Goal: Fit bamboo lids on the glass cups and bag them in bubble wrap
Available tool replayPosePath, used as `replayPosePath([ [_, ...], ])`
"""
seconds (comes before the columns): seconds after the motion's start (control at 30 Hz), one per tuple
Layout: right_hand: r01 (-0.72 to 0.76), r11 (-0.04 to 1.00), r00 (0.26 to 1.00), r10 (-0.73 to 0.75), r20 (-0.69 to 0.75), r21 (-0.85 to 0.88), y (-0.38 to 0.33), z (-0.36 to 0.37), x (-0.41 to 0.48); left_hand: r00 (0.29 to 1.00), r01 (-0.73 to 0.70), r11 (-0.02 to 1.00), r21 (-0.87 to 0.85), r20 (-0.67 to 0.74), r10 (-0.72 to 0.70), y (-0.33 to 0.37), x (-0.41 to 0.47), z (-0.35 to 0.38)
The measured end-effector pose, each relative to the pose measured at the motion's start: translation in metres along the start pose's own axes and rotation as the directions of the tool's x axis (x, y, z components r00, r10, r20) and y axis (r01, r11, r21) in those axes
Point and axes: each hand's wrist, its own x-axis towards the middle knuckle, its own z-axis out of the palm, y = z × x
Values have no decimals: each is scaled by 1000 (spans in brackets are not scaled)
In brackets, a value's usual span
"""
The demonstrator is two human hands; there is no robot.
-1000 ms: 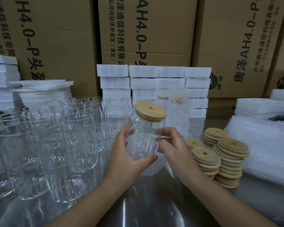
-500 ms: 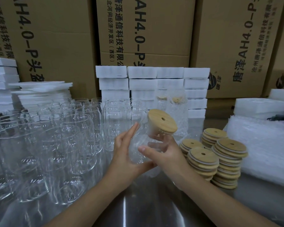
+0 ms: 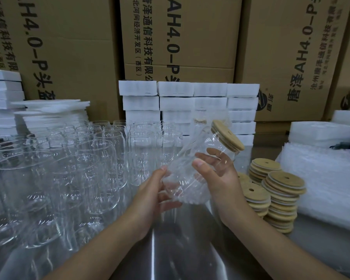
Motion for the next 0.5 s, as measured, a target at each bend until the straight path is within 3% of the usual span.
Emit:
replayPosePath([
  [0.3,40,997,999,-40,11,-62,-4,1,-2,996,-14,1000,-14,-91,13,3,0,-1],
  [0.5,97,957,995,-98,10,-274,-2,2,-8,971,-173,966,191,-134,200,3,-3,-2],
])
